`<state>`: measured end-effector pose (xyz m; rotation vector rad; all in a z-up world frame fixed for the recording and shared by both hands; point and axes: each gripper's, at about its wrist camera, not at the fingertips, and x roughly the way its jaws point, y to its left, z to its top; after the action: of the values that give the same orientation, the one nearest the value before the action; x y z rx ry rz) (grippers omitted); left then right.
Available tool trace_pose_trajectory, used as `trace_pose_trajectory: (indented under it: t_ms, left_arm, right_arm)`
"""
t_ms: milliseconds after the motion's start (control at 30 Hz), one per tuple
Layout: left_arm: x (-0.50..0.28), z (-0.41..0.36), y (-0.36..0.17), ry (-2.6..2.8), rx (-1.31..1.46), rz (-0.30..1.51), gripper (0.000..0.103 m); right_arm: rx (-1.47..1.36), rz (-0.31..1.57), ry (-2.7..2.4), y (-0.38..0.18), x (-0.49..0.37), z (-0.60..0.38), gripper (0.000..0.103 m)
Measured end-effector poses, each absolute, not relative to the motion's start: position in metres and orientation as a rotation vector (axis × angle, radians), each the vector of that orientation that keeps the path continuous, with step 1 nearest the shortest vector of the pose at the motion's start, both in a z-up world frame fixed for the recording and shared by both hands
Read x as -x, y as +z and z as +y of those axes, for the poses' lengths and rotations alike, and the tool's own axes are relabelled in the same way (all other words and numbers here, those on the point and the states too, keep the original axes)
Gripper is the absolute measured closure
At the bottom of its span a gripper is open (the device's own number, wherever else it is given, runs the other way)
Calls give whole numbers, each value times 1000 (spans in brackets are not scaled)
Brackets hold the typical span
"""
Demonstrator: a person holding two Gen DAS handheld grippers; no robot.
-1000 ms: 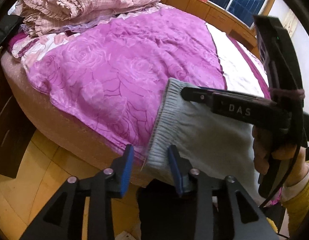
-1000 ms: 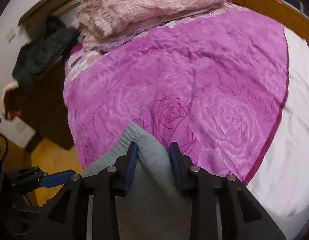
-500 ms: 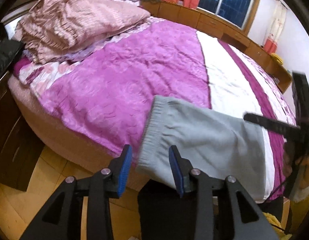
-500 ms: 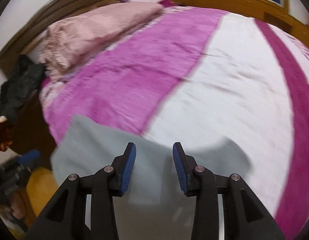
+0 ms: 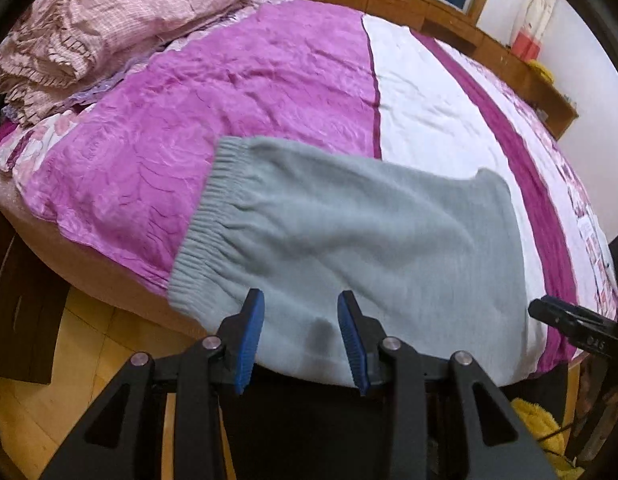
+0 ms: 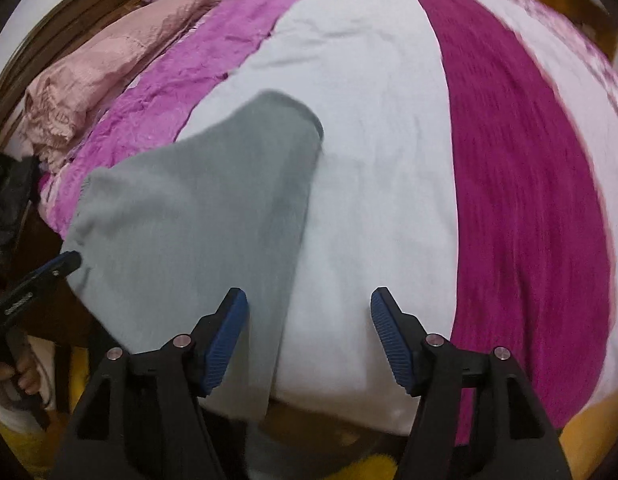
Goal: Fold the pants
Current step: 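Move the right gripper to the grey pants edge and close it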
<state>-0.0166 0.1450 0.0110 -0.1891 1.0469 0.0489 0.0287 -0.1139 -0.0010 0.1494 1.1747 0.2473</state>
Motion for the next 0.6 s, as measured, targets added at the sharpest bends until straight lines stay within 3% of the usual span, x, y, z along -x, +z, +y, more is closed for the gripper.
trace_pose_trajectory:
  t_ms: [400,600]
  left_arm:
    - [7,134,-17,76,161,1099,57]
    - [6,133,-19,86,155,1097,55]
  right_arm:
    - [-206,1223,290,-26,-17,-102,44]
    - [-265,1225,322,-37,-20,-108,36]
